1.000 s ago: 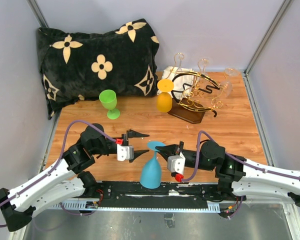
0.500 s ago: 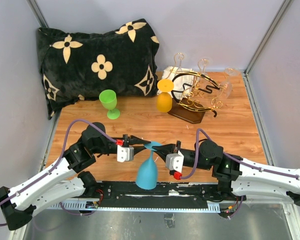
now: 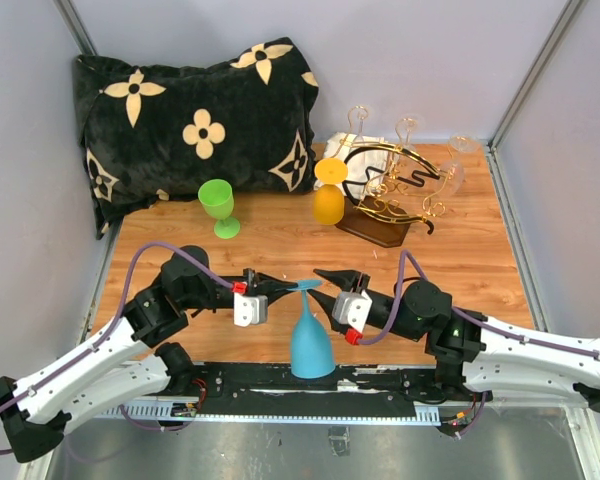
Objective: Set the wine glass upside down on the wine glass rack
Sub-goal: Turn the wine glass upside down at the wine rack.
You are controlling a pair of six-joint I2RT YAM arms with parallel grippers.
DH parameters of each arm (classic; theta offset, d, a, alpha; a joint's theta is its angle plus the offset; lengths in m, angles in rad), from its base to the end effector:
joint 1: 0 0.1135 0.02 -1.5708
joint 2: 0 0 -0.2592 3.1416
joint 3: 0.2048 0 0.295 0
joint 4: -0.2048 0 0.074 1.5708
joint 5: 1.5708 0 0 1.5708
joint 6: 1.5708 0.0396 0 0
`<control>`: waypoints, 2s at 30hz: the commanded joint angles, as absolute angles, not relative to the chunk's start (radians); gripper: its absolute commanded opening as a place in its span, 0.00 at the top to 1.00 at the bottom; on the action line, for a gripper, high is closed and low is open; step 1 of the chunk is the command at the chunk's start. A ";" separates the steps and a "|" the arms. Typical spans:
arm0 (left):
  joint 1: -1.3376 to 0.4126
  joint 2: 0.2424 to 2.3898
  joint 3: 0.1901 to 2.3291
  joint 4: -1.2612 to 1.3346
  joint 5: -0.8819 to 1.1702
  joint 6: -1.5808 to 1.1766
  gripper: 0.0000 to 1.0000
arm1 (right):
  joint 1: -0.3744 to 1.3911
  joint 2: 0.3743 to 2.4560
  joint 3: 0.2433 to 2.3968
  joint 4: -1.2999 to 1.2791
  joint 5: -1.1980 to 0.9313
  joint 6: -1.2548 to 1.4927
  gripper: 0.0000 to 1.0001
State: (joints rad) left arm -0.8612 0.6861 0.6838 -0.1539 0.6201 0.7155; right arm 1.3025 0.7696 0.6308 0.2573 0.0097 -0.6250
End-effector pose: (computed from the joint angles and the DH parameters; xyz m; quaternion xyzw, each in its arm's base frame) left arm 0.1215 -0.1769 0.3205 0.6531 0.3697 -0.2763 0.6003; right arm 0.0643 0.2323 0.3267 -0.5433 0.3817 0.2454 0.7063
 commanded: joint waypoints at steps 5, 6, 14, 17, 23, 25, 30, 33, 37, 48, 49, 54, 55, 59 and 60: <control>-0.869 0.643 0.697 -0.150 0.447 0.728 1.00 | 1.312 0.710 0.658 0.224 0.215 -0.518 0.47; -0.869 0.641 0.696 -0.148 0.426 0.729 1.00 | 1.312 0.700 0.656 0.219 0.224 -0.501 0.45; -0.870 0.642 0.703 -0.136 0.300 0.782 1.00 | 1.311 0.635 0.590 0.251 0.368 -0.275 0.36; -0.870 0.648 0.707 -0.128 0.282 0.798 0.99 | 1.312 0.633 0.543 0.295 0.434 -0.147 0.35; -0.869 0.670 0.718 -0.135 0.273 0.834 0.99 | 1.303 0.677 0.518 0.299 0.513 0.090 0.34; -0.870 0.672 0.719 -0.134 0.273 0.837 0.99 | 1.287 0.692 0.520 0.299 0.484 0.148 0.33; -0.869 0.669 0.721 -0.133 0.258 0.842 0.99 | 1.222 0.722 0.526 0.295 0.335 0.287 0.33; -0.869 0.670 0.722 -0.132 0.242 0.853 0.99 | 1.206 0.738 0.528 0.296 0.282 0.331 0.33; -0.870 0.675 0.728 -0.128 0.232 0.863 1.00 | 1.204 0.758 0.537 0.302 0.239 0.350 0.32; -0.870 0.691 0.742 -0.116 0.230 0.868 0.99 | 1.203 0.820 0.526 0.380 0.211 0.413 0.32; -0.869 0.692 0.741 -0.116 0.231 0.868 1.00 | 1.204 0.828 0.525 0.386 0.206 0.417 0.32; -0.869 0.690 0.741 -0.113 0.241 0.868 1.00 | 1.202 0.858 0.528 0.415 0.198 0.435 0.33; -0.869 0.691 0.742 -0.116 0.246 0.869 0.99 | 1.202 0.866 0.531 0.421 0.201 0.439 0.33; -0.869 0.690 0.744 -0.126 0.278 0.874 0.99 | 1.198 0.897 0.544 0.443 0.233 0.453 0.34; -0.870 0.690 0.744 -0.128 0.284 0.874 1.00 | 1.195 0.906 0.548 0.446 0.242 0.456 0.34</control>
State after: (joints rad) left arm -0.8616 0.6930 0.7071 -0.1589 0.2459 0.8642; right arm 1.2156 0.8833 0.5247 0.3920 0.2096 0.4259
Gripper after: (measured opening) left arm 0.062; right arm 0.666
